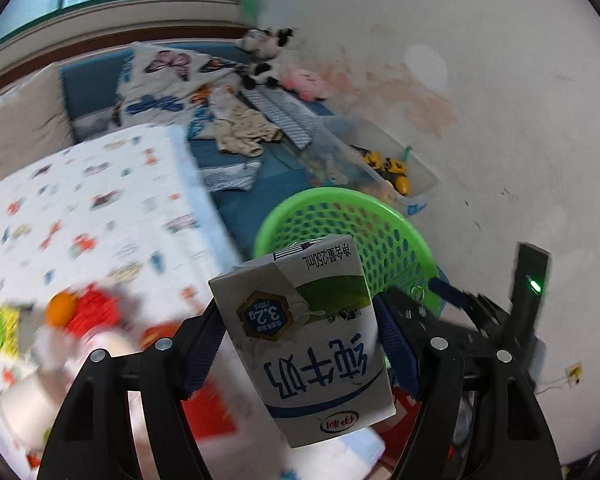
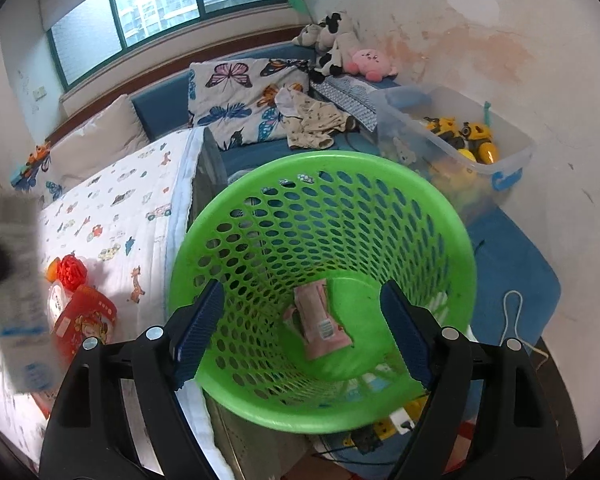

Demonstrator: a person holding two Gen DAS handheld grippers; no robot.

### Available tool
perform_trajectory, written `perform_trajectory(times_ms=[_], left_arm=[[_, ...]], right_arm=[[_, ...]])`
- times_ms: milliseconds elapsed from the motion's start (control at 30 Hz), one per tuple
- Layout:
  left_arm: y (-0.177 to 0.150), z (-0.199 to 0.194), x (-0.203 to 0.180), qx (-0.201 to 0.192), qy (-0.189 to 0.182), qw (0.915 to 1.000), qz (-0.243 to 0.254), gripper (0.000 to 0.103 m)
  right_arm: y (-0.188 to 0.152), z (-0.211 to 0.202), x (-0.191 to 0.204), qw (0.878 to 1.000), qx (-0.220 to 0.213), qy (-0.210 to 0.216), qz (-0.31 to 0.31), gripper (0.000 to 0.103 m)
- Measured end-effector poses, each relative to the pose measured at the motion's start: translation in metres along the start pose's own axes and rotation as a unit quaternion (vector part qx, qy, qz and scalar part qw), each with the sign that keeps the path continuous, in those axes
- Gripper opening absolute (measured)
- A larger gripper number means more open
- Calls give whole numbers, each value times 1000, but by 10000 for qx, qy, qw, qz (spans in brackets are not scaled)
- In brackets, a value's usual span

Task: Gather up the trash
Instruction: 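Release the white milk carton from the left gripper into the green basket, then grasp the red cup with the right gripper while the left grasps the paper cup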

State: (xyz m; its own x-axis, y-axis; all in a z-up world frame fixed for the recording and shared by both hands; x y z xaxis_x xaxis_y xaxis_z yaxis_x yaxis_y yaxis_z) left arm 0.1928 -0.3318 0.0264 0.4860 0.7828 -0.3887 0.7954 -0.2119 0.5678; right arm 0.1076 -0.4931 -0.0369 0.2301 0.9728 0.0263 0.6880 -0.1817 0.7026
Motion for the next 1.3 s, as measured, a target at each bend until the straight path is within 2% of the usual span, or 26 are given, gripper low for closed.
perform_trajectory(times_ms=[133, 300, 500, 567, 700, 867, 1000, 1133, 1300], left_arm=[[7, 43, -26, 120, -77, 9995, 264, 70], [6, 81, -36, 400, -136, 9989, 218, 71], [1, 102, -39, 605, -284, 9978, -11, 72], [-1, 99, -40, 575, -272, 9980, 43, 78], [-4, 76, -38, 426, -297, 9985, 150, 78], [-18, 27, -22, 155, -374, 9991, 95, 78], [-36, -8, 1, -48, -213, 9997, 126, 78], [-55, -40, 34, -200, -40, 9998, -43, 78], [-71, -73, 77, -504, 480, 9975, -114, 78]], right_arm=[[-8, -10, -9, 9999, -66, -10, 103, 80], [-17, -17, -15, 9999, -91, -41, 126, 81], [-25, -20, -19, 9998, -88, -52, 188, 81], [-28, -22, -19, 9997, -90, -35, 207, 81], [-32, -25, -15, 9997, -111, 13, 235, 81], [-38, -37, 1, 9993, -205, 206, 249, 81], [-42, -45, 24, 9990, -242, 367, 105, 81], [-45, -50, 46, 9980, -265, 572, -8, 83], [-46, -49, 73, 9966, -246, 773, -156, 83]])
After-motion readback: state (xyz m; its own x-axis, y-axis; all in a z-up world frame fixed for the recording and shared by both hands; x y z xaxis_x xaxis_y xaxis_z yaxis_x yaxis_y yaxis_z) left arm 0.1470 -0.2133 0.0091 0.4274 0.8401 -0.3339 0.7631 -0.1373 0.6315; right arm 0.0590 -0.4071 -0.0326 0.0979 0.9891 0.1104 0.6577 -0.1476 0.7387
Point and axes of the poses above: each gripper's, at about its wrist camera, not at the fingertips, and z roughly the way its jaws point, x to its left, y to its top, the point moved 4 cm from there along z, roughly the way its jaws point, and after that the axes turned 9 degrees about -z, right-handed, at the moved point
